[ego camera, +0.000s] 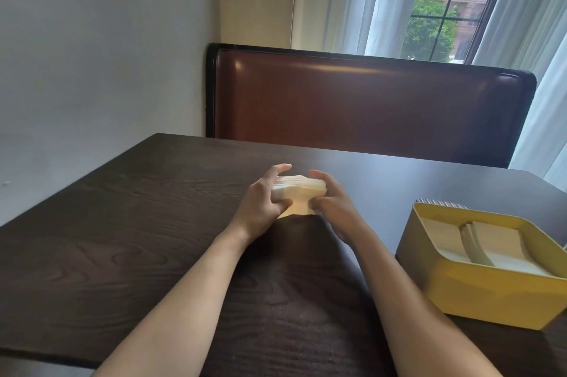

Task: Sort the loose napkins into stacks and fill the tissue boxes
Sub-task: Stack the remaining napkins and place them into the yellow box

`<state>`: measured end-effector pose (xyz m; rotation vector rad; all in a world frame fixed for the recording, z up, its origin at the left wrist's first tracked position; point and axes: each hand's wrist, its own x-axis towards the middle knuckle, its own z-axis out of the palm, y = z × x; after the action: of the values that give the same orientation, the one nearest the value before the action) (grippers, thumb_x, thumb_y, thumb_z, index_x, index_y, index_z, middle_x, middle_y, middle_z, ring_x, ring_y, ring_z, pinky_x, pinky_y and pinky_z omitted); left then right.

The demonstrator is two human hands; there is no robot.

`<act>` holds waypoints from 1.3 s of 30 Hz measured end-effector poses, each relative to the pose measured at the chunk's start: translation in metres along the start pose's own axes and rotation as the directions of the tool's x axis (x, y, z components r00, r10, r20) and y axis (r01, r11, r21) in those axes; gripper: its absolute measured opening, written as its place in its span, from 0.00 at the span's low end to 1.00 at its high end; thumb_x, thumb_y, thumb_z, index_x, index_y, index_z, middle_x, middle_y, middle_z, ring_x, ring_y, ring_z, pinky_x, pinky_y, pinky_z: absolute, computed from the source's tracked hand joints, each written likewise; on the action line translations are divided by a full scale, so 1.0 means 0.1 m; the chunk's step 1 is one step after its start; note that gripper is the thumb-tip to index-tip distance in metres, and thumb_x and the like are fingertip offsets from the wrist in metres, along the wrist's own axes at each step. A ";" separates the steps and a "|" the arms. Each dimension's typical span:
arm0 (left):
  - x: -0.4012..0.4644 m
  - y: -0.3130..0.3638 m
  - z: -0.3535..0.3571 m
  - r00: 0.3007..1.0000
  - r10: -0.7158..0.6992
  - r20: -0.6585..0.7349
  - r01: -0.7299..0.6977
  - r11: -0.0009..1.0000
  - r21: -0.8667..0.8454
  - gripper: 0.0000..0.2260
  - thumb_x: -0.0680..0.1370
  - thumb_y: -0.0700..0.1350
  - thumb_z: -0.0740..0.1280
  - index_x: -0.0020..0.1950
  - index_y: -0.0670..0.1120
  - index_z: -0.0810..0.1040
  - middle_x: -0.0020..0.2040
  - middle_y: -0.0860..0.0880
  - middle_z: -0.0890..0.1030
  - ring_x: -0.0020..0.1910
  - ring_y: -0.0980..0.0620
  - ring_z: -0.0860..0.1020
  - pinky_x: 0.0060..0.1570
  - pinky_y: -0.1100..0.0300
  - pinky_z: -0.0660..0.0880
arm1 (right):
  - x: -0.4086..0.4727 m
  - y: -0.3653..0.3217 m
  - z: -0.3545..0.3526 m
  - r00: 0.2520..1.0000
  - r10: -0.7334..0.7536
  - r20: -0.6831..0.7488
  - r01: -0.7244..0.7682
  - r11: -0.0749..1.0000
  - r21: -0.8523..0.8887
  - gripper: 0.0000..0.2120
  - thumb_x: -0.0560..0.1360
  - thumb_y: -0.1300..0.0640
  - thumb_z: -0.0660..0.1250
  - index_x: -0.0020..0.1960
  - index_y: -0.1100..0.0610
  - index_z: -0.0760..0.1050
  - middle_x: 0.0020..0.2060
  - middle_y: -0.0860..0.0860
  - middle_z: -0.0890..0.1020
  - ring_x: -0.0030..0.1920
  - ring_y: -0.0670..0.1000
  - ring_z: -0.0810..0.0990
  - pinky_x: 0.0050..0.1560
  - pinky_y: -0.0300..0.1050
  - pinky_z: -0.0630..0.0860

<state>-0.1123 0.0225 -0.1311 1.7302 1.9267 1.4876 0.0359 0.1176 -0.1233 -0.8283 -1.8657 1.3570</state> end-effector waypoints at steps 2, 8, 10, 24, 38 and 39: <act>0.02 -0.02 0.01 1.000 -0.023 0.003 0.023 1.000 -0.003 0.34 0.73 0.37 0.75 0.76 0.50 0.67 0.60 0.49 0.77 0.57 0.51 0.77 0.53 0.73 0.69 | 0.00 0.00 0.00 1.000 -0.004 -0.005 0.004 1.000 -0.013 0.31 0.71 0.75 0.64 0.66 0.49 0.70 0.61 0.55 0.73 0.55 0.50 0.75 0.51 0.45 0.81; 0.02 -0.08 0.04 0.992 -0.103 0.080 0.101 0.995 0.022 0.36 0.73 0.41 0.77 0.78 0.48 0.64 0.68 0.47 0.74 0.64 0.50 0.73 0.59 0.65 0.67 | -0.01 0.02 0.03 0.996 0.037 0.085 -0.026 0.991 -0.134 0.37 0.73 0.72 0.65 0.77 0.50 0.59 0.64 0.51 0.70 0.59 0.50 0.74 0.52 0.40 0.79; 0.04 -0.08 0.04 0.993 -0.106 0.059 0.106 0.994 -0.001 0.33 0.74 0.40 0.76 0.76 0.47 0.67 0.66 0.48 0.76 0.63 0.50 0.75 0.56 0.69 0.68 | -0.01 0.01 0.04 0.996 0.047 0.081 -0.037 0.992 -0.125 0.36 0.74 0.72 0.63 0.77 0.49 0.59 0.64 0.52 0.70 0.60 0.52 0.74 0.52 0.42 0.79; -0.03 0.45 -0.06 0.960 -0.226 0.168 0.281 0.740 -0.611 0.23 0.71 0.50 0.71 0.65 0.51 0.73 0.58 0.43 0.78 0.54 0.46 0.80 0.47 0.55 0.81 | -0.33 -0.48 -0.05 0.992 0.124 -0.001 -0.118 0.947 0.297 0.12 0.80 0.61 0.58 0.62 0.60 0.72 0.53 0.56 0.77 0.53 0.55 0.78 0.52 0.53 0.79; -0.25 1.44 -0.04 0.911 -0.220 0.348 0.395 0.706 -0.588 0.17 0.76 0.41 0.73 0.64 0.45 0.75 0.58 0.41 0.83 0.56 0.43 0.83 0.54 0.48 0.82 | -0.87 -1.09 -0.58 0.925 0.115 -0.362 0.029 0.929 0.369 0.12 0.76 0.60 0.70 0.57 0.63 0.78 0.49 0.58 0.84 0.46 0.54 0.82 0.45 0.50 0.81; -0.26 1.54 -0.01 0.902 -0.231 0.364 0.412 0.709 -0.573 0.13 0.79 0.39 0.69 0.63 0.43 0.75 0.59 0.40 0.82 0.58 0.41 0.82 0.57 0.47 0.81 | -0.89 -1.11 -0.61 0.923 0.126 -0.364 0.019 0.928 0.372 0.12 0.77 0.59 0.69 0.57 0.63 0.78 0.48 0.57 0.84 0.45 0.54 0.82 0.43 0.49 0.81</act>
<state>-0.0022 -0.0238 -0.0309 1.1312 1.2692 1.4437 0.1248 0.0503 -0.0164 -0.8758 -1.2451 1.4046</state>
